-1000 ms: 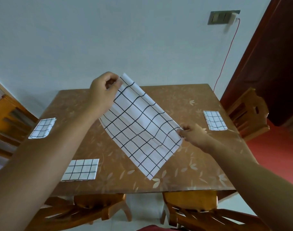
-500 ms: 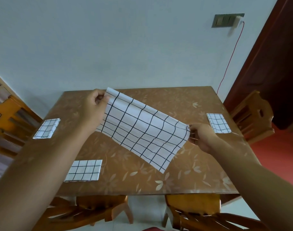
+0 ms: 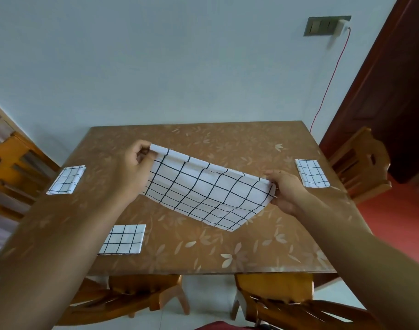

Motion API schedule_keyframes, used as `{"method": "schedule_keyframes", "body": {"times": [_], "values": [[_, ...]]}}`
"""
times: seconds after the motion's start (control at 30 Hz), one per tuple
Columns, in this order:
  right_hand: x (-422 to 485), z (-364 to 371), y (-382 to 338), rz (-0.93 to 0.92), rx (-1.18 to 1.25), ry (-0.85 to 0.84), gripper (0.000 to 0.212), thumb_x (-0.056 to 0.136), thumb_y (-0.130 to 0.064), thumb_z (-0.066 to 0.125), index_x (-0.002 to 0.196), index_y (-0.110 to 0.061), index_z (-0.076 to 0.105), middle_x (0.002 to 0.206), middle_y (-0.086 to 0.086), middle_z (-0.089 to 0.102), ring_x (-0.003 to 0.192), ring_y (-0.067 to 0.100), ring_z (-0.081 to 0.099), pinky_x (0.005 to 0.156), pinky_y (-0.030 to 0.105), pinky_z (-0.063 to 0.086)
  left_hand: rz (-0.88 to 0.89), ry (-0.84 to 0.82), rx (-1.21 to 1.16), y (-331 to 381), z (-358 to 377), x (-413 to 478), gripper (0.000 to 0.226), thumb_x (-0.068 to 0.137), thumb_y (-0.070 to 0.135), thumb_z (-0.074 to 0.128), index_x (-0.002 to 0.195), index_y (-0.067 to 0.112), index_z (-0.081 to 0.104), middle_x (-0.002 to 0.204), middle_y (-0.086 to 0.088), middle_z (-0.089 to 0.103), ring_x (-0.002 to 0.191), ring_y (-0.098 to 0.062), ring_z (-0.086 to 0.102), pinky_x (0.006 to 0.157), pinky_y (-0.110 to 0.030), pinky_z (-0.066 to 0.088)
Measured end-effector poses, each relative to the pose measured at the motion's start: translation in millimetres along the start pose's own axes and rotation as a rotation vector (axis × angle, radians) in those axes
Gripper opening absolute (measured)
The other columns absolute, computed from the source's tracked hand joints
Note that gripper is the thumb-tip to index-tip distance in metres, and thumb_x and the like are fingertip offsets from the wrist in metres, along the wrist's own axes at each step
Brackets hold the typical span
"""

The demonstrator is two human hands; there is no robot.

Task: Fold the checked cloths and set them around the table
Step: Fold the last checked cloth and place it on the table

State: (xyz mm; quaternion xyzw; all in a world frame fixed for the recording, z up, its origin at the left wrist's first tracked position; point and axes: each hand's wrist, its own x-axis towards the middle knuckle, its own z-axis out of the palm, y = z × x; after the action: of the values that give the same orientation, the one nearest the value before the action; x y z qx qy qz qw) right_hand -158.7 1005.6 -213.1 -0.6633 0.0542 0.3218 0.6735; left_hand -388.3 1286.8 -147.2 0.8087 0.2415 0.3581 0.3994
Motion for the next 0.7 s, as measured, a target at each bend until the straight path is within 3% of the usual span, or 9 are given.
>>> {"method": "schedule_keyframes", "body": {"times": [0.1, 0.17, 0.3, 0.4, 0.5, 0.57, 0.7], "values": [[-2, 1, -2, 0.004, 0.132, 0.046, 0.018, 0.097, -0.007, 0.055, 0.103, -0.015, 0.071, 0.099, 0.011, 0.064, 0.084, 0.028, 0.059, 0.072, 0.039, 0.052, -0.010, 0.027, 0.008, -3, 0, -5, 0.019, 0.098, 0.016, 0.062, 0.090, 0.033, 0.064, 0.082, 0.013, 0.065, 0.077, 0.001, 0.057, 0.074, -0.021, 0.046], [-2, -2, -4, 0.000, 0.188, 0.059, 0.021, 0.098, -0.003, 0.054, 0.108, -0.013, 0.068, 0.093, 0.010, 0.066, 0.078, 0.025, 0.061, 0.072, 0.039, 0.053, -0.027, 0.073, -0.011, -4, -2, -7, 0.022, 0.099, 0.014, 0.061, 0.091, 0.034, 0.063, 0.083, 0.015, 0.066, 0.076, 0.005, 0.059, 0.072, -0.012, 0.046], [-3, -9, -5, 0.022, 0.216, -0.069, 0.018, 0.103, -0.008, 0.053, 0.118, -0.012, 0.063, 0.077, 0.006, 0.062, 0.067, 0.020, 0.061, 0.070, 0.037, 0.058, -0.048, 0.116, -0.026, -6, -7, -8, 0.014, 0.101, 0.018, 0.058, 0.097, 0.030, 0.063, 0.090, 0.007, 0.065, 0.077, 0.006, 0.059, 0.071, -0.005, 0.044], [-8, -1, -3, 0.045, 0.085, -0.197, 0.009, 0.098, -0.019, 0.068, 0.103, -0.014, 0.064, 0.077, 0.007, 0.063, 0.066, 0.021, 0.063, 0.073, 0.038, 0.060, -0.039, 0.098, -0.024, -7, -6, -6, 0.023, 0.101, 0.014, 0.058, 0.092, 0.035, 0.061, 0.085, 0.015, 0.066, 0.078, 0.006, 0.059, 0.073, -0.007, 0.045], [-7, 8, 8, -0.070, -0.267, -0.105, 0.010, 0.096, -0.015, 0.069, 0.093, -0.013, 0.059, 0.080, 0.007, 0.058, 0.066, 0.019, 0.056, 0.066, 0.035, 0.054, -0.011, 0.078, -0.018, -5, -3, -5, 0.022, 0.100, 0.015, 0.060, 0.091, 0.035, 0.062, 0.082, 0.023, 0.066, 0.077, 0.004, 0.057, 0.074, -0.012, 0.047], [-2, 10, 21, -0.067, -0.386, -0.053, 0.012, 0.098, -0.024, 0.064, 0.097, -0.012, 0.060, 0.086, 0.006, 0.057, 0.072, 0.020, 0.057, 0.068, 0.037, 0.053, 0.007, 0.060, -0.020, -1, -4, -3, 0.021, 0.100, 0.016, 0.060, 0.092, 0.036, 0.062, 0.082, 0.018, 0.066, 0.077, 0.003, 0.057, 0.074, -0.013, 0.047], [3, 16, 40, 0.061, -0.298, -0.068, 0.048, 0.095, -0.057, 0.060, 0.127, -0.022, 0.058, 0.117, 0.009, 0.063, 0.103, 0.026, 0.065, 0.085, 0.043, 0.060, 0.052, 0.021, 0.001, 17, -10, 3, 0.026, 0.099, 0.012, 0.059, 0.092, 0.038, 0.060, 0.083, 0.018, 0.062, 0.077, 0.006, 0.055, 0.075, -0.010, 0.045]]}}
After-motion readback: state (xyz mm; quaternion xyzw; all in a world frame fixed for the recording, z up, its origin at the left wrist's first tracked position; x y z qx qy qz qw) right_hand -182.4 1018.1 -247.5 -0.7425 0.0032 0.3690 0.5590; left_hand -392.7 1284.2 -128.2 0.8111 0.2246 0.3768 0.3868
